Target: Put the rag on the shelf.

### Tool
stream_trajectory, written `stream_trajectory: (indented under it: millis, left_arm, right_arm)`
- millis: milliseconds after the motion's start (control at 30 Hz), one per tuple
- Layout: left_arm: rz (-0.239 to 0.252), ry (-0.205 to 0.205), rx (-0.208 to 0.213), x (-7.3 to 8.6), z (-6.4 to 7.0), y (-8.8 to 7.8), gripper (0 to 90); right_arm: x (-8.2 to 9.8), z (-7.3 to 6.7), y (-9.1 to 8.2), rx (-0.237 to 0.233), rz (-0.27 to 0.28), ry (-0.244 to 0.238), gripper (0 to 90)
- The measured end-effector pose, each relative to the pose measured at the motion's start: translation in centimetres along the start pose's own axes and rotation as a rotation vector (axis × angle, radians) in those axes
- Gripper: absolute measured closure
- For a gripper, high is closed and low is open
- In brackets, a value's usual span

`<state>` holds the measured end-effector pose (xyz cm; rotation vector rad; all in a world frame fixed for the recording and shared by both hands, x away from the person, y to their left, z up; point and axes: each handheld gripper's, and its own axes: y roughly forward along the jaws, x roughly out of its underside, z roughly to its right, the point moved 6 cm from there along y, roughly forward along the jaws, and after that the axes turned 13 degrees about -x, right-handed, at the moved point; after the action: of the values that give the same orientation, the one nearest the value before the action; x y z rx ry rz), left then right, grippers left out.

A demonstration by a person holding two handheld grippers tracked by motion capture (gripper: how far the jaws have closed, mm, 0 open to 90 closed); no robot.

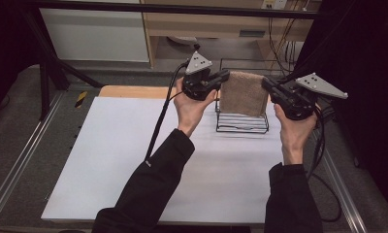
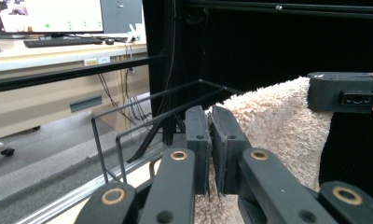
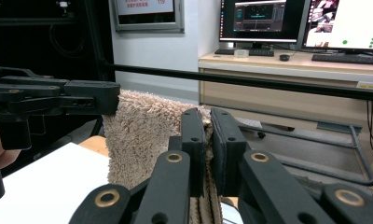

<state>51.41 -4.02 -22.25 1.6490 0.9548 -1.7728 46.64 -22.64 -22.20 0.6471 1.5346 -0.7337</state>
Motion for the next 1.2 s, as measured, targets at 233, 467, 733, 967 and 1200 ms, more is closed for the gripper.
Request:
stream_trajectory:
  millis: [233, 467, 733, 967, 1200]
  left_arm:
    - [0.010, 0.000, 0.004, -1.1, 0.5, 0.7, 85.8]
    - [0.027, 0.022, -0.013, -2.8, 0.6, 1.0, 85.8]
    - [0.047, 0.038, -0.031, -4.8, 0.5, 1.3, 85.8]
    - [0.050, 0.032, -0.040, -5.7, 0.3, 2.0, 85.8]
    - [0.058, 0.016, -0.049, -6.3, -0.2, 3.1, 85.8]
  right_arm:
    - [-1.2, 0.9, -0.3, 0.023, 0.005, -0.013, 84.9]
    - [-2.5, 1.5, -0.3, 0.025, 0.031, -0.022, 84.9]
    - [-4.2, 2.0, 0.1, 0.035, 0.052, -0.039, 84.9]
    - [-5.0, 2.8, 0.6, 0.050, 0.055, -0.039, 84.9]
    - [-5.8, 3.6, 1.3, 0.069, 0.053, -0.048, 84.9]
